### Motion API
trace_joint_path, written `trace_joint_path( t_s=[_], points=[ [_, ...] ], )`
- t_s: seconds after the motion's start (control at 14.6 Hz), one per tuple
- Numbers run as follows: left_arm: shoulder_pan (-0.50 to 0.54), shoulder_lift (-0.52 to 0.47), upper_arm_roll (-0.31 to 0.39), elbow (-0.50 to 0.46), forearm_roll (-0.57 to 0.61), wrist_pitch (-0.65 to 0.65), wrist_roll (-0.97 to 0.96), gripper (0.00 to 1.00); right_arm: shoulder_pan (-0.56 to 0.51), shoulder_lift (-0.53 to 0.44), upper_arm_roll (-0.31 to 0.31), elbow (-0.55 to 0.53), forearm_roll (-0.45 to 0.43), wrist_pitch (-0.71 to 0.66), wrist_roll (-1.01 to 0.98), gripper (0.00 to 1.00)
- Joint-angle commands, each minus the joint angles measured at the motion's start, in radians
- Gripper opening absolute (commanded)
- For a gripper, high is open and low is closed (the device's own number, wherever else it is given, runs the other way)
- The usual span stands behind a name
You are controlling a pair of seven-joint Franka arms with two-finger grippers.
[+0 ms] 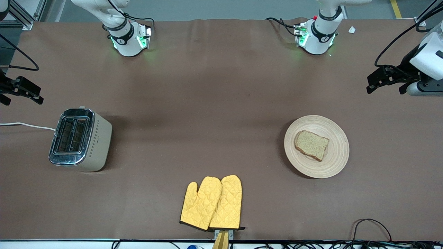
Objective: Move plate and put bread in toaster
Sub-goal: 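Reach the left gripper to the rim of the wooden plate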
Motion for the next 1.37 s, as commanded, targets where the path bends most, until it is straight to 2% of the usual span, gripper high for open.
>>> trace_joint_path(
  t_s=[0.0, 0.21, 0.34, 0.55, 0.68, 0.89, 1.03, 1.3],
  points=[
    [0.016, 0.01, 0.006, 0.022, 0.002, -0.028, -0.009, 1.0, -0.007, 0.004, 0.003, 0.012, 0.011, -0.004, -0.016, 1.0],
    [0.082, 0.033, 0.014, 0.012, -0.017, -0.065, 0.031, 1.0, -0.007, 0.004, 0.003, 0.012, 0.011, -0.004, -0.016, 1.0],
    [0.224, 0.12, 0.014, 0.02, -0.132, -0.066, 0.124, 1.0, -0.009, 0.004, 0.003, 0.012, 0.011, -0.004, -0.016, 1.0],
    [0.429, 0.293, 0.014, 0.011, -0.351, -0.068, 0.394, 1.0, -0.009, 0.005, 0.003, 0.012, 0.012, -0.004, -0.016, 1.0],
    [0.451, 0.44, 0.012, 0.02, -0.451, -0.056, 0.404, 1.0, -0.009, 0.005, 0.003, 0.012, 0.012, -0.004, -0.016, 1.0],
    [0.446, 0.654, 0.007, 0.028, -0.562, 0.03, 0.484, 1.0, -0.009, 0.005, 0.003, 0.012, 0.012, -0.004, -0.016, 1.0],
    [0.437, 0.729, 0.004, 0.034, -0.577, 0.107, 0.569, 1.0, -0.009, 0.005, 0.003, 0.012, 0.012, -0.004, -0.016, 1.0],
    [0.445, 0.794, 0.004, 0.035, -0.599, 0.124, 0.608, 1.0, -0.009, 0.005, 0.003, 0.012, 0.012, -0.004, -0.016, 1.0]
  ],
)
